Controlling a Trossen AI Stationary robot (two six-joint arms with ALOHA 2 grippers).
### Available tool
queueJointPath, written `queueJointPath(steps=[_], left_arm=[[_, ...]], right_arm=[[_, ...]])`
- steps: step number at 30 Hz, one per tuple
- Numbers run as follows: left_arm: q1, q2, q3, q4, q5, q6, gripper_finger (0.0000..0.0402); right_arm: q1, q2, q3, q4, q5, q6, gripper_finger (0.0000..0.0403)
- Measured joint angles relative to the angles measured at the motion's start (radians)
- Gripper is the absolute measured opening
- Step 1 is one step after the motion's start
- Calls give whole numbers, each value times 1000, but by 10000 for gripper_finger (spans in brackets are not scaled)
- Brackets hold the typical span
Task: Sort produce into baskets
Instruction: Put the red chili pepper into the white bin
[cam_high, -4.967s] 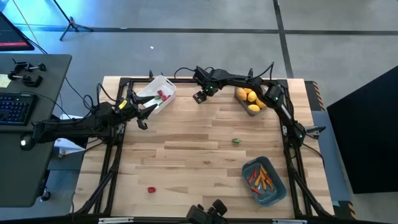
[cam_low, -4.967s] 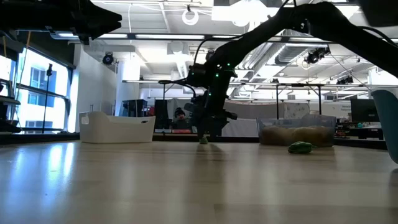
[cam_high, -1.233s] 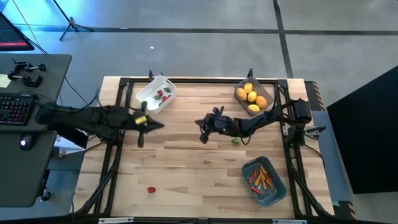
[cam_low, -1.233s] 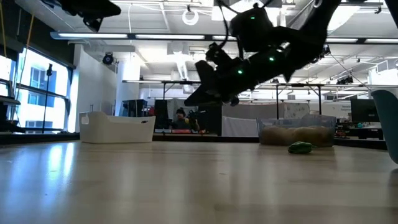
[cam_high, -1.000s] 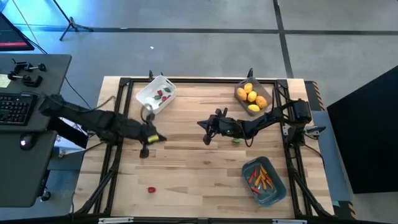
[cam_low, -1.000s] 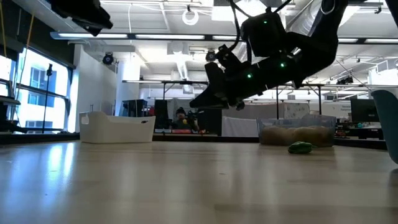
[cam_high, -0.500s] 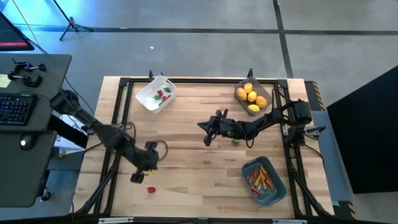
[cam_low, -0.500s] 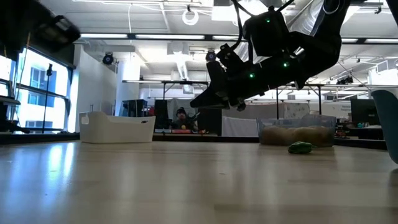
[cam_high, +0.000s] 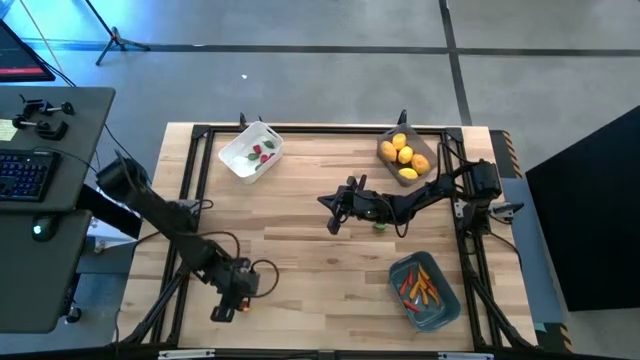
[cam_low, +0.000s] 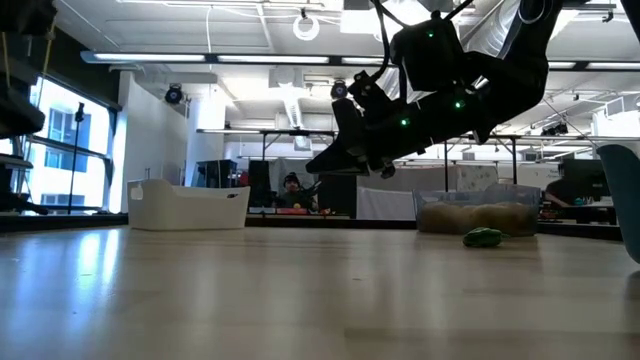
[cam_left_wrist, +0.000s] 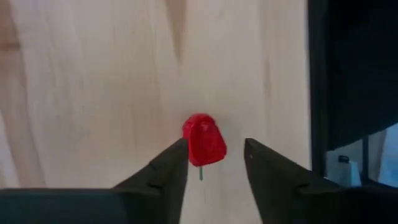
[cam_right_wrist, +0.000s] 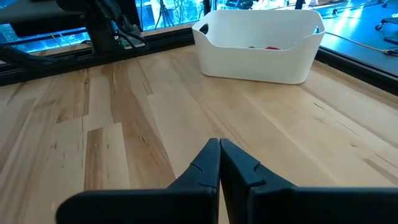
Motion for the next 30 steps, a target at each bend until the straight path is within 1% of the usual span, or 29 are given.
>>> queueJointPath(steps=[4,7,10,13,16,19,22,25,30], left_arm=[[-20,49,0,5,-19,-35,181],[-31,79,5,0,-26,-36,199],[-32,105,23,3,-44,-37,206],[-32,129,36,-2,-88,-55,206],[-32,150,38,-4,-97,-74,202],[-32,166,38,-8,-89,-81,184],[-31,167,38,-14,-85,-80,155],[-32,156,39,-36,-68,-73,117],[-21,134,78,-142,-79,-18,51]], right_arm=[[0,0,0,-1,-5,-3,0],[0,0,0,-4,-11,-3,0],[0,0,0,-5,-11,-3,0],[0,0,0,-6,-10,-8,0],[0,0,0,-6,-10,-22,0],[0,0,0,-10,-10,-22,0],[0,0,0,-10,-10,-22,0],[0,0,0,-11,-10,-22,0],[0,0,0,-10,-10,-22,0]])
